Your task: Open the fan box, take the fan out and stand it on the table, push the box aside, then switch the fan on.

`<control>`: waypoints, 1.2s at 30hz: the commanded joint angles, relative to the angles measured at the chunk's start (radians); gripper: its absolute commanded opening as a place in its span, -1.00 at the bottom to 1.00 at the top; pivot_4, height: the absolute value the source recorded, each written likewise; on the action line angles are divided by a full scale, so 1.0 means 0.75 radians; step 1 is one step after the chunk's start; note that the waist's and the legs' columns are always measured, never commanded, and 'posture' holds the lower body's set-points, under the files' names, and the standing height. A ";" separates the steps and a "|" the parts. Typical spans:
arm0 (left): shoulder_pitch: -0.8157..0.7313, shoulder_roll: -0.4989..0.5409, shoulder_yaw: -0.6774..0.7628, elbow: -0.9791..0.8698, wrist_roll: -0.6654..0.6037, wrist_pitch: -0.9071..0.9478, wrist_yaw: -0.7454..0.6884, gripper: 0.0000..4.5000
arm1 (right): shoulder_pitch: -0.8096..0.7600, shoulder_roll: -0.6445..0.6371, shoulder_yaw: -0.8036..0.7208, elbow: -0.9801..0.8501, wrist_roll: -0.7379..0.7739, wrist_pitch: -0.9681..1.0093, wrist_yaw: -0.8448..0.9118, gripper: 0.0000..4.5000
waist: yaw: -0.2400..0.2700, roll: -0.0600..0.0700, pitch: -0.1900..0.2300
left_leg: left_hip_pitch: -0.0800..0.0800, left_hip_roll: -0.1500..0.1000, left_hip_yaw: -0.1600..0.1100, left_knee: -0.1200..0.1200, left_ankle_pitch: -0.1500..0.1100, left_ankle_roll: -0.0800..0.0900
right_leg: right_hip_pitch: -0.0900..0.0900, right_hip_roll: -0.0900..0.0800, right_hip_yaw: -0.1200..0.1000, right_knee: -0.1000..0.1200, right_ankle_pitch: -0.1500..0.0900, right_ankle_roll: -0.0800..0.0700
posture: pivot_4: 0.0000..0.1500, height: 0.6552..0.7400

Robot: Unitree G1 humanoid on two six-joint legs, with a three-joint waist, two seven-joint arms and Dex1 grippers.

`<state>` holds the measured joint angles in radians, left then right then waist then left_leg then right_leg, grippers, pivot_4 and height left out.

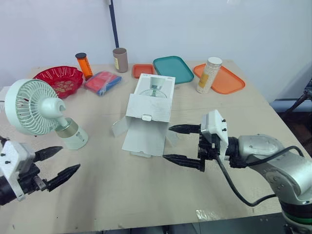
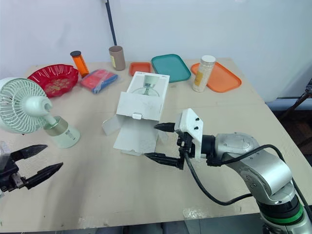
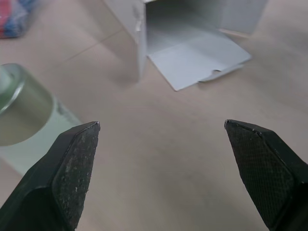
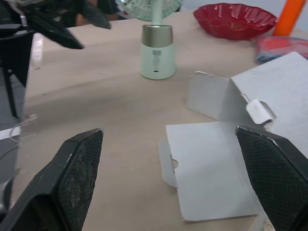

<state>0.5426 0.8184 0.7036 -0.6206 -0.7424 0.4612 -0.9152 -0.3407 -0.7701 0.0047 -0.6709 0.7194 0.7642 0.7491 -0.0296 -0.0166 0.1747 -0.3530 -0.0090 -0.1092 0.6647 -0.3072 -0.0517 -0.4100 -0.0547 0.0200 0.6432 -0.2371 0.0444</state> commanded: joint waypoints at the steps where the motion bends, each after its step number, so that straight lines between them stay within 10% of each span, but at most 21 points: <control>1: -0.006 0.030 -0.020 0.007 0.068 -0.108 -0.128 0.96 | 0.020 0.025 0.014 -0.062 -0.060 0.019 -0.117 1.00 | 0.001 -0.001 0.000 | 0.000 0.000 0.000 0.000 0.000 0.000 | 0.000 0.000 0.000 0.000 0.000 0.000 | 1.00 1.00; 15: -0.267 0.116 -0.102 0.049 0.039 -0.098 -0.254 0.96 | -0.079 0.321 0.196 -0.013 -0.364 0.292 -0.653 1.00 | 0.005 -0.001 0.001 | 0.000 0.001 -0.001 0.000 0.000 -0.001 | -0.001 0.002 0.000 0.001 0.001 0.000 | 1.00 1.00; 36: -0.568 0.020 -0.371 0.141 0.103 -0.024 0.000 0.96 | -0.269 0.526 0.320 0.381 -0.692 0.267 -0.704 1.00 | -0.009 0.000 0.001 | -0.001 0.001 -0.002 0.000 0.000 -0.001 | -0.003 0.002 0.001 0.004 0.001 -0.001 | 1.00 1.00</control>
<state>0.1326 0.8364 0.4072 -0.5089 -0.6586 0.4431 -0.9272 -0.5207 -0.3874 0.2474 -0.3770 0.2206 0.9798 0.2307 -0.0363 -0.0169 0.1751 -0.3535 -0.0083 -0.1103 0.6646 -0.3069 -0.0522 -0.4122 -0.0533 0.0211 0.6460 -0.2360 0.0440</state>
